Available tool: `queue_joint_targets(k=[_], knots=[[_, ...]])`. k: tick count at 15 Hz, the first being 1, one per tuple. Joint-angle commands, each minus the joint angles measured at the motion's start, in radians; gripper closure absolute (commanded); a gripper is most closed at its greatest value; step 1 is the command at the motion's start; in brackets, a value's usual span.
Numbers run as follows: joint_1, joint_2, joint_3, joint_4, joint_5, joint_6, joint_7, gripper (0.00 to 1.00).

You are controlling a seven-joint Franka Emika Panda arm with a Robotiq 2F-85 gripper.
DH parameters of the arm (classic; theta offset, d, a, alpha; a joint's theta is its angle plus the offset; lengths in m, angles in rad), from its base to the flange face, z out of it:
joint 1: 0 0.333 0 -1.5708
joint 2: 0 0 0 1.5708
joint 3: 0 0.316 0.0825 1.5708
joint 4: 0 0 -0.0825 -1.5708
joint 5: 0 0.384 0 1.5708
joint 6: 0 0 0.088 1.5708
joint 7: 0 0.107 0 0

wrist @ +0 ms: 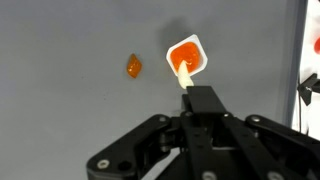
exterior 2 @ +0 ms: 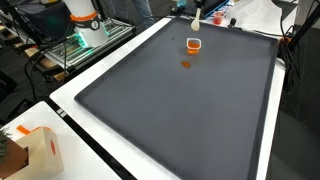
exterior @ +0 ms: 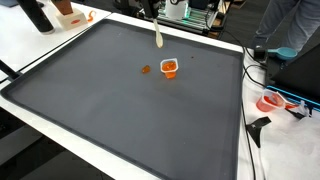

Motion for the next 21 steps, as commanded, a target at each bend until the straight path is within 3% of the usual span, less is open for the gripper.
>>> queue_joint_targets(k=[1, 8, 9, 21], knots=[[0.002, 0.0, -0.001, 0.002, -0.003, -0.003, 0.001, 0.88], [0.002, 0.0, -0.001, 0.003, -0.004, -0.003, 0.001, 0.88], [0.002, 0.0, -0.001, 0.003, -0.004, -0.003, 0.001, 0.97], [-0.026, 0.04, 0.001, -0.064, 0.188, 0.092, -0.103, 0.97]])
